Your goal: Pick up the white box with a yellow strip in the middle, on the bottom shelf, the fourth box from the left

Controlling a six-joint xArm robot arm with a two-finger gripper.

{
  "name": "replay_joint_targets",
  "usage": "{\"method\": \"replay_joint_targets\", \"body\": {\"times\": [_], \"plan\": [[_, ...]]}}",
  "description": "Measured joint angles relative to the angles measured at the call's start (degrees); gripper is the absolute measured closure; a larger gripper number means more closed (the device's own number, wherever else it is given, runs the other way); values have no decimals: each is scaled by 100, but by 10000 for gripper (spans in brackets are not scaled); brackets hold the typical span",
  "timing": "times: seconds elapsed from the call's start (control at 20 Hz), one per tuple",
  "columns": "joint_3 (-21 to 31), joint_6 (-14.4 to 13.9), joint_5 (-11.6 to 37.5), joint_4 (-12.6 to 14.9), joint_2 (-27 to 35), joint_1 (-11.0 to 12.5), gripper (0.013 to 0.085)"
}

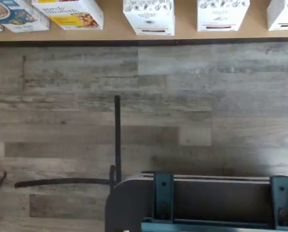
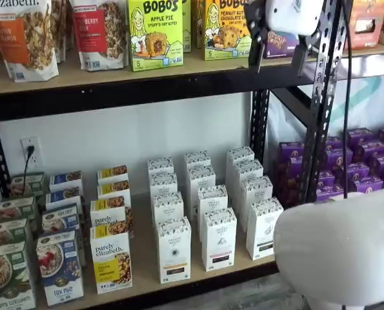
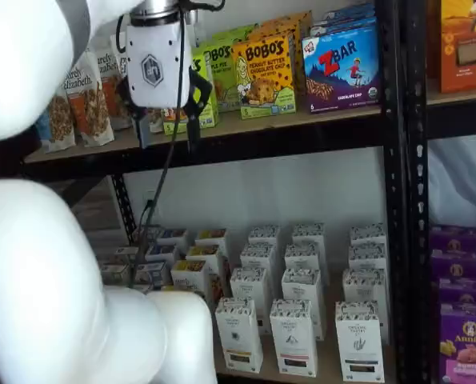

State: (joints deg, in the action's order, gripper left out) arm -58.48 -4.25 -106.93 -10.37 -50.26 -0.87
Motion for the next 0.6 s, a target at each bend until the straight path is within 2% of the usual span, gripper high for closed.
{"method": "replay_joint_targets", "body": {"times": [0.2,0.45,0.6], "plan": [[231,-149,274,3,-54,-195,130],[494,-499,600,269,-25,-652,130],[681,-633,838,339,5,-819,130]]}}
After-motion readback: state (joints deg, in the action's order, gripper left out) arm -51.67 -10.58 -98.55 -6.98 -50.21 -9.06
